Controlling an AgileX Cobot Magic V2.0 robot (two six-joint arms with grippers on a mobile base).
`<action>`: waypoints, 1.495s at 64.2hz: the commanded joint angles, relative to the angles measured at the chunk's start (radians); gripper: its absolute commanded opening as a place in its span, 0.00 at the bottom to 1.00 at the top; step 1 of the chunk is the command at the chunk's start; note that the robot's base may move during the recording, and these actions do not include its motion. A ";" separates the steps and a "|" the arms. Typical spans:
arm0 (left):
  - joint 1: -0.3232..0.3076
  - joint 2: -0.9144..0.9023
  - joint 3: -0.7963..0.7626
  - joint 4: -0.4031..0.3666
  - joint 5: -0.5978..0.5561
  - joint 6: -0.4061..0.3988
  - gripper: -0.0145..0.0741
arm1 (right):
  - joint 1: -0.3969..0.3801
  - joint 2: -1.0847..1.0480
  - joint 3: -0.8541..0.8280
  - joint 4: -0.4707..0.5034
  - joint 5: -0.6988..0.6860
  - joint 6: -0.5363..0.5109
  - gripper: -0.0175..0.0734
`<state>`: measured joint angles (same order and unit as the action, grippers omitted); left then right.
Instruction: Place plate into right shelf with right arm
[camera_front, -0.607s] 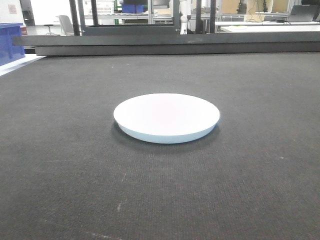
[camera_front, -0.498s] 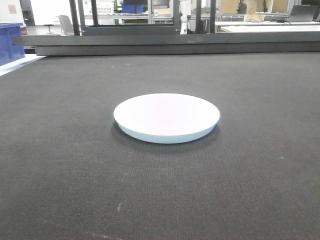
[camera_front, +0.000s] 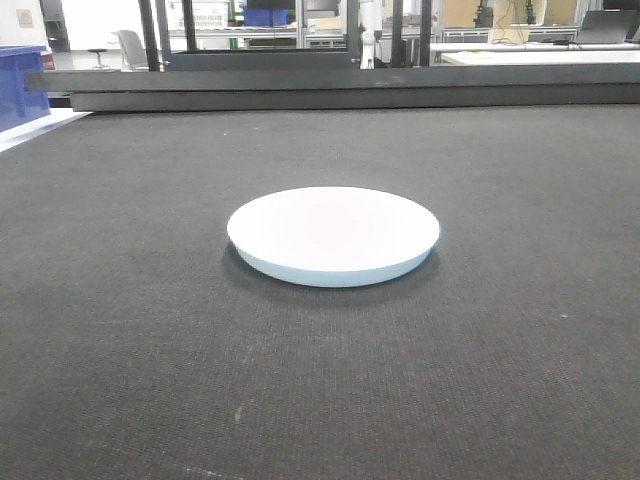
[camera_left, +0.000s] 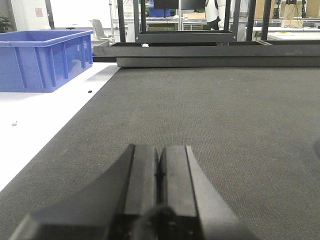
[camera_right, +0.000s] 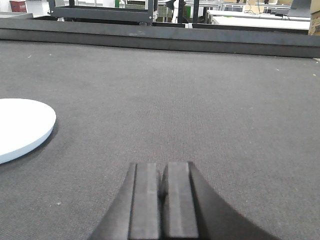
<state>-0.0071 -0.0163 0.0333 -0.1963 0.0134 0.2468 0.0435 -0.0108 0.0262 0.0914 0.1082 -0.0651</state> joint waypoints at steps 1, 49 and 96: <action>-0.001 -0.012 0.009 -0.002 -0.089 -0.002 0.11 | -0.005 -0.014 -0.005 -0.010 -0.095 -0.004 0.25; -0.001 -0.012 0.009 -0.002 -0.089 -0.002 0.11 | -0.005 0.400 -0.560 -0.010 0.260 -0.004 0.73; -0.001 -0.012 0.009 -0.002 -0.089 -0.002 0.11 | 0.333 1.438 -1.351 -0.070 0.609 0.200 0.84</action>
<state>-0.0071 -0.0163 0.0333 -0.1963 0.0134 0.2468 0.3440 1.3778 -1.2366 0.0623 0.7469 0.1057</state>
